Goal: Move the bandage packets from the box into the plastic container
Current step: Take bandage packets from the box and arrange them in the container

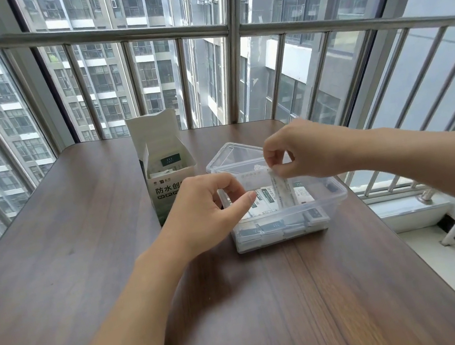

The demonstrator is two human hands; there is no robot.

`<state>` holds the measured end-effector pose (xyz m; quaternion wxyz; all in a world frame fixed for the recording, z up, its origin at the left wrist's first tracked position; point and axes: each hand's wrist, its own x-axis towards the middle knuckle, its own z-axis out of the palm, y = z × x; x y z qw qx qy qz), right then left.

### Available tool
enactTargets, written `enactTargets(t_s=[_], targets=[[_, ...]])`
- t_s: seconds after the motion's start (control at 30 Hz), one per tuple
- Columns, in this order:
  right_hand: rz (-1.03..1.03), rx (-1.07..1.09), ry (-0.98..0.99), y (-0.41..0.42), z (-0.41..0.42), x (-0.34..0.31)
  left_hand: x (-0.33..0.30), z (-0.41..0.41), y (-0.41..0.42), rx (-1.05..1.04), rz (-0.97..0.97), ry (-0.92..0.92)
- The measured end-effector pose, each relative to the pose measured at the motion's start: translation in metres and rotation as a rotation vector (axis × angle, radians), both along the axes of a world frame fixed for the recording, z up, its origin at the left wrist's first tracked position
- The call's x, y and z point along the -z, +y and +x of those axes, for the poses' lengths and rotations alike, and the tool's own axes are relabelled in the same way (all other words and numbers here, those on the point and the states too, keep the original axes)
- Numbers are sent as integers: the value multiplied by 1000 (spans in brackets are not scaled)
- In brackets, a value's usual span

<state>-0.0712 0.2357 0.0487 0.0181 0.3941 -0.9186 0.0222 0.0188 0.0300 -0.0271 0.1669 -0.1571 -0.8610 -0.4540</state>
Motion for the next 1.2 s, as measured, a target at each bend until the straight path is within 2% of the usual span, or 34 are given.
enactTargets(t_s=[0.13, 0.33, 0.47, 0.63, 0.93, 1.07, 1.2], targets=[[-106, -47, -16, 3, 4, -16, 1, 0, -1, -5, -1, 4], [-279, 10, -211, 14, 5, -27, 1, -1, -1, -8, -2, 0], [-468, -70, -60, 23, 6, -32, 2, -1, -1, -8, 0, -2], [-287, -179, 18, 21, 16, 6, 0, 0, 0, -16, -4, 1], [-255, -129, -252, 27, 17, 14, 0, 0, 0, -12, -6, -4], [-238, -32, -328, 26, 10, 3, 1, -1, 0, -14, 1, -2], [-97, 93, -364, 11, -3, 11, 1, -1, 0, -13, 2, -3]])
